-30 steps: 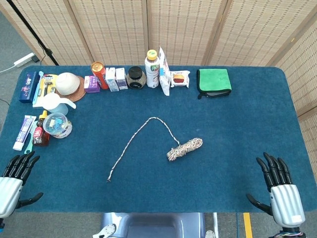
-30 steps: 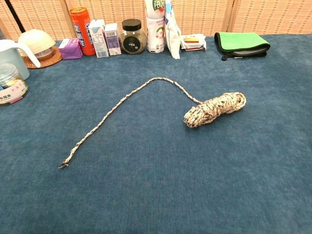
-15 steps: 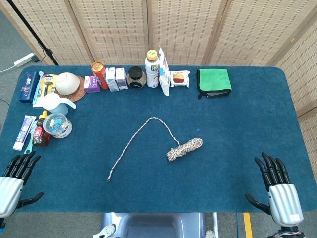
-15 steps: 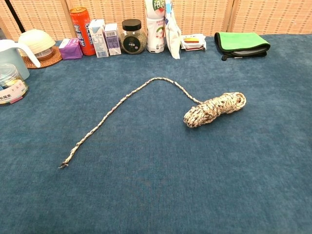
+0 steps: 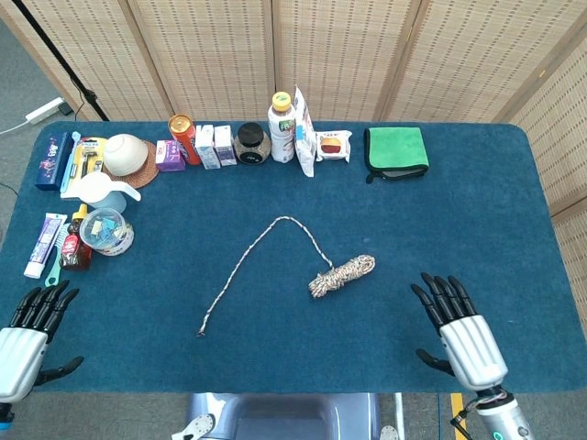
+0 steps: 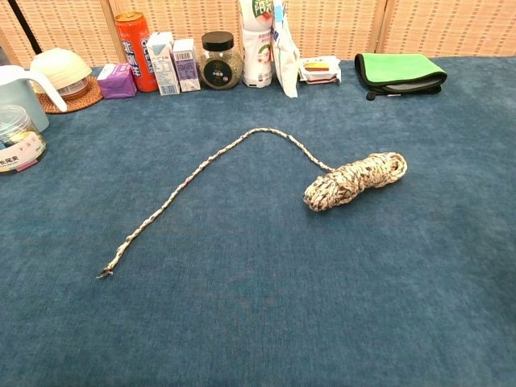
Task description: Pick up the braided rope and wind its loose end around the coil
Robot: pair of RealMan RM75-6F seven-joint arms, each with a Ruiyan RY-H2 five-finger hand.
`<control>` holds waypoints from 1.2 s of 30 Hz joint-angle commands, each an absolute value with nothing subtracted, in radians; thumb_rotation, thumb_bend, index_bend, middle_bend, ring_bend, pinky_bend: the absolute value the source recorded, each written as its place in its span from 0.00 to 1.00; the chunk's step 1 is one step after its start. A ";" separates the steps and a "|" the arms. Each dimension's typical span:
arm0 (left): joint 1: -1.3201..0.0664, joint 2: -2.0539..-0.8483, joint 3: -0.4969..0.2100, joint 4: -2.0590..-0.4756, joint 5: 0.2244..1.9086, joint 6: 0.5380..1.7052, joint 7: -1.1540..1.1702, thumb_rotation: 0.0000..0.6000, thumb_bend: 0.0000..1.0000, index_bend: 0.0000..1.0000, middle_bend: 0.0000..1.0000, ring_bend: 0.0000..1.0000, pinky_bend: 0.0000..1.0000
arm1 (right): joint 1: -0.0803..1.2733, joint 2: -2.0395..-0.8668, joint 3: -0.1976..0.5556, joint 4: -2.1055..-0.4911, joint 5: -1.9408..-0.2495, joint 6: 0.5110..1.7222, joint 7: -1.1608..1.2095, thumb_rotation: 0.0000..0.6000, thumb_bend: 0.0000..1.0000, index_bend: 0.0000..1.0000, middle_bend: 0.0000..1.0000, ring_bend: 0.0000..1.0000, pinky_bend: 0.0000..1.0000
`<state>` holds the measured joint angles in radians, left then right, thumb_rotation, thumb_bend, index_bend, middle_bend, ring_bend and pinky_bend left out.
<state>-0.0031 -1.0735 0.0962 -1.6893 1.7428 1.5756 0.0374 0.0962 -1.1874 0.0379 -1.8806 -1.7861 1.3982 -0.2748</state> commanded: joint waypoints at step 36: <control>-0.021 -1.078 0.054 -1.712 1.647 1.532 0.056 1.00 0.00 0.00 0.00 0.00 0.00 | 0.699 -1.454 0.227 -1.522 -1.219 0.802 -0.589 1.00 0.01 0.18 0.02 0.00 0.02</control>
<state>-0.0205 -1.0782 0.0549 -1.7113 1.6477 1.5329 0.0557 0.6944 -1.4535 0.2313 -1.5208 -1.2251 0.8036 -0.5848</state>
